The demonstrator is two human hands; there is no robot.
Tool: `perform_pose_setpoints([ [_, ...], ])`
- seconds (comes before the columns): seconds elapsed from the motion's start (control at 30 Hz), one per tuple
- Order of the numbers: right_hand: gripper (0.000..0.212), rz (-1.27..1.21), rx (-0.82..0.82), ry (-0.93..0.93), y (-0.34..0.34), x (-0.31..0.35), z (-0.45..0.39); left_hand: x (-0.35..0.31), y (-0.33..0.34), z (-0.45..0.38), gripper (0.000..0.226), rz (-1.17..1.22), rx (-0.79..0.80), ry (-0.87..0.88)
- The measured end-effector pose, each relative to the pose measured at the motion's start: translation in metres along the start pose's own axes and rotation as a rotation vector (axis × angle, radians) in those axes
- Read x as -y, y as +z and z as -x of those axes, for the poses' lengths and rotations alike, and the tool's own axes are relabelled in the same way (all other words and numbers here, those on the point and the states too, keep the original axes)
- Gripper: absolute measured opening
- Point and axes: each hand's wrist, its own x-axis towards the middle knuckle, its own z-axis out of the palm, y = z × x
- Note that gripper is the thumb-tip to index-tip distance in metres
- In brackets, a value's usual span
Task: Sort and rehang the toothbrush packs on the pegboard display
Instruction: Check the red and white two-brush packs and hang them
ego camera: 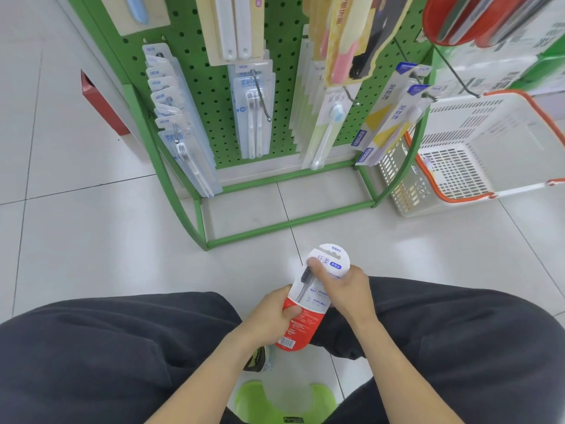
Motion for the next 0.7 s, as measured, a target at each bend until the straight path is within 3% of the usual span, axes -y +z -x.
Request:
perform_pose_setpoints([
  [0.2,0.037,0.125,-0.007,-0.022,0.002,-0.002,-0.001,0.001,0.004,-0.001,0.042,-0.038,-0.055,-0.021],
  [0.43,0.041,0.05,0.052,-0.058,0.003,-0.012,-0.006,0.005,0.004,-0.005,0.038,-0.009,-0.127,-0.01],
  [0.5,0.047,0.037,0.1,-0.074,0.003,-0.015,-0.008,0.006,0.005,-0.005,0.036,0.035,-0.149,-0.008],
  [0.6,0.04,0.137,0.133,-0.105,0.006,-0.018,-0.008,0.006,0.005,-0.007,0.032,0.126,-0.199,0.009],
  [0.7,0.038,0.218,0.202,-0.116,0.011,-0.021,-0.003,0.002,-0.001,-0.008,0.024,0.269,-0.352,0.025],
])
